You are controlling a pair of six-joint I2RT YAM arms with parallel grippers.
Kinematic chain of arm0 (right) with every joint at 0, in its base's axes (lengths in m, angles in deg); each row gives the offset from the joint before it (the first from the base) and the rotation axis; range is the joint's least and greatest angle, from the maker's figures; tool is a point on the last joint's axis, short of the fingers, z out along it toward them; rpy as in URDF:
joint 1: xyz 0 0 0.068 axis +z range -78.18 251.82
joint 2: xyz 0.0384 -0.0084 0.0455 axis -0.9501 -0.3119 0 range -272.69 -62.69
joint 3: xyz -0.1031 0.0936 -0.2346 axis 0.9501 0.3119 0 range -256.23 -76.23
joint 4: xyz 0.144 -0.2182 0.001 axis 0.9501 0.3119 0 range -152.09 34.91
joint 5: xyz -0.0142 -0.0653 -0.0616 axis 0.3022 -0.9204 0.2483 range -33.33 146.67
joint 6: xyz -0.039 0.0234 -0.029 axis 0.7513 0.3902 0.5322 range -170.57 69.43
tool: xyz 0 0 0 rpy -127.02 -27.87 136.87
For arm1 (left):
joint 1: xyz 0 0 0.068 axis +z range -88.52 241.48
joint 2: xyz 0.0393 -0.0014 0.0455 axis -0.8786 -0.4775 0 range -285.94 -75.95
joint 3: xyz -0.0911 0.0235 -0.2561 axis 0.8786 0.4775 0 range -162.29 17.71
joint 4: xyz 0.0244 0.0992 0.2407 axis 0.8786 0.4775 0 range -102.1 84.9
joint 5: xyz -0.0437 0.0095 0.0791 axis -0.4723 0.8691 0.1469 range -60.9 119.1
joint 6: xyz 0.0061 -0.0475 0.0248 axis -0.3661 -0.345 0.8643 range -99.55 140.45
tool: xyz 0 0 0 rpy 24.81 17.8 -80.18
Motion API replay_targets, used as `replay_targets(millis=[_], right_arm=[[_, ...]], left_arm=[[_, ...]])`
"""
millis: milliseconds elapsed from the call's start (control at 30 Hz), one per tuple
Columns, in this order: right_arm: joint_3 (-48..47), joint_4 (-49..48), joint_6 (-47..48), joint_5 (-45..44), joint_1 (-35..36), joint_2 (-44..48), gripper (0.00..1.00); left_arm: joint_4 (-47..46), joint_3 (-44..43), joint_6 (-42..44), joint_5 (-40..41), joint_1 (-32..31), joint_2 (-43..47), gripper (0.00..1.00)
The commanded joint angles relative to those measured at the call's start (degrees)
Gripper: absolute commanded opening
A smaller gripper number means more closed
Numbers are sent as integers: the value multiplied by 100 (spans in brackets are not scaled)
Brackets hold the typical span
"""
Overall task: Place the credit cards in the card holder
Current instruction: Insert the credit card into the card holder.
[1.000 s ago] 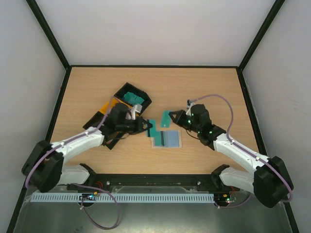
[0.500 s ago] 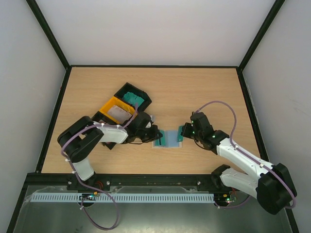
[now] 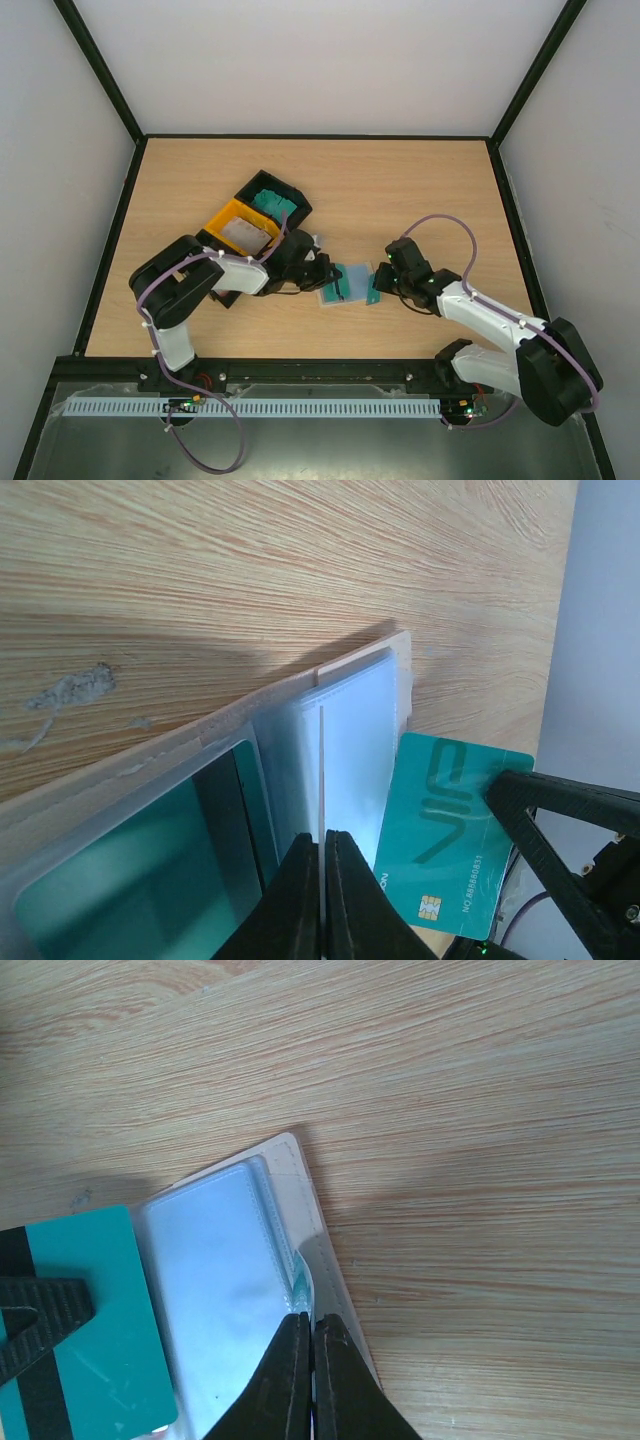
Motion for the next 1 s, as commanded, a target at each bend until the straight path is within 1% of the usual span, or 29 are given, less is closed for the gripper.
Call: replay_targets(millis=[0,133,433,667,967], right_arm=[[7,198,112,-396,-21,-101,2],[-27,208,101,-410,-17,-123,2],[92,95,25,-358,-23,-237,2],[172,-5,-18,-306,-22,-256,2],[252,-82,-63,-248,-19,-283,2]], left_arm=[[-119,-88,-74,18,-24,45,3],[-81,-88,-144,91,-21,70,3],[-774,316,-924,274,-91,-154,3],[-658,447,-1034,500,-171,-88,3],[-1295,495,-1345,193,-178,-367,3]])
